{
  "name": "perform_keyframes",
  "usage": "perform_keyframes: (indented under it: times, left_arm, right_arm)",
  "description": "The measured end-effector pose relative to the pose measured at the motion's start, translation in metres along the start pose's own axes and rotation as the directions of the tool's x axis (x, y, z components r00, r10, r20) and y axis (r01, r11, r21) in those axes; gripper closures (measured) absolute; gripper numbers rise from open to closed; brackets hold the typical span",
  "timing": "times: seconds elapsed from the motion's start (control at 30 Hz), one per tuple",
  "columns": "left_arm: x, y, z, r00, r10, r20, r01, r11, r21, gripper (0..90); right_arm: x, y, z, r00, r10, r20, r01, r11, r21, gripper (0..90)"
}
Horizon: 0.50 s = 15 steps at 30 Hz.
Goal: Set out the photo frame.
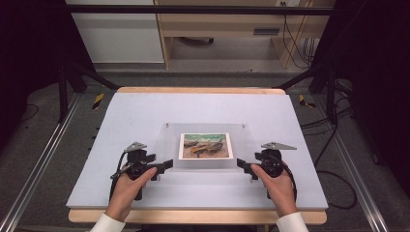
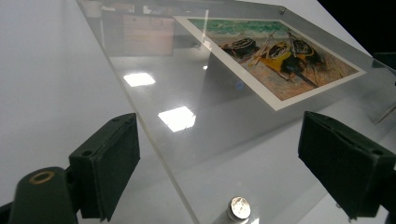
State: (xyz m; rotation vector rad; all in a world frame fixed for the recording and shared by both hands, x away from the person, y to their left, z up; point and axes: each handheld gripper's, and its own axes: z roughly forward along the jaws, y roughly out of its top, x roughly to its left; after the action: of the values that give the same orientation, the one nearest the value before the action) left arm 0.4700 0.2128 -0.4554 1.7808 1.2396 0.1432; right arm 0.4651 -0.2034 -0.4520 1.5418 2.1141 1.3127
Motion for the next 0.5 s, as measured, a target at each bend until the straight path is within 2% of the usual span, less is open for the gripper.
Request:
perform_keyframes:
  times: [0.07, 0.1, 0.17, 0.3, 0.4, 0.5]
  left_arm:
    - [0.0006, -0.0001, 0.0001, 1.0, -0.005, 0.004, 0.005, 1.0, 0.001, 12.3]
    - [0.0017, -0.0008, 0.0009, 0.9996, -0.018, 0.023, 0.018, 0.9998, 0.004, 13.0]
    - [0.0019, -0.0014, 0.0014, 0.9992, -0.026, 0.032, 0.026, 0.9997, 0.004, 12.9]
    - [0.0016, -0.0015, 0.0017, 0.9993, -0.025, 0.029, 0.025, 0.9997, 0.003, 13.0]
    - [0.0034, -0.0016, 0.0022, 0.9988, -0.023, 0.042, 0.023, 0.9997, 0.002, 13.1]
    - [0.0037, -0.0016, 0.0022, 0.9988, -0.022, 0.044, 0.022, 0.9998, 0.001, 13.1]
  right_arm:
    - [-0.0003, 0.0, 0.0, 1.0, 0.003, -0.002, -0.003, 1.0, 0.002, 14.6]
    - [-0.0012, -0.0003, -0.0004, 0.9998, 0.018, -0.008, -0.018, 1.0, 0.008, 14.8]
    - [-0.0021, -0.0008, -0.0009, 0.9993, 0.034, -0.018, -0.033, 0.999, 0.01, 15.1]
    - [-0.003, -0.0011, -0.0015, 0.999, 0.039, -0.022, -0.038, 0.999, 0.011, 15.6]
    - [-0.0058, -0.0025, -0.0011, 0.9964, 0.073, -0.042, -0.073, 0.997, 0.015, 15.6]
    - [-0.0076, -0.0031, -0.001, 0.9949, 0.086, -0.052, -0.086, 0.996, 0.016, 15.9]
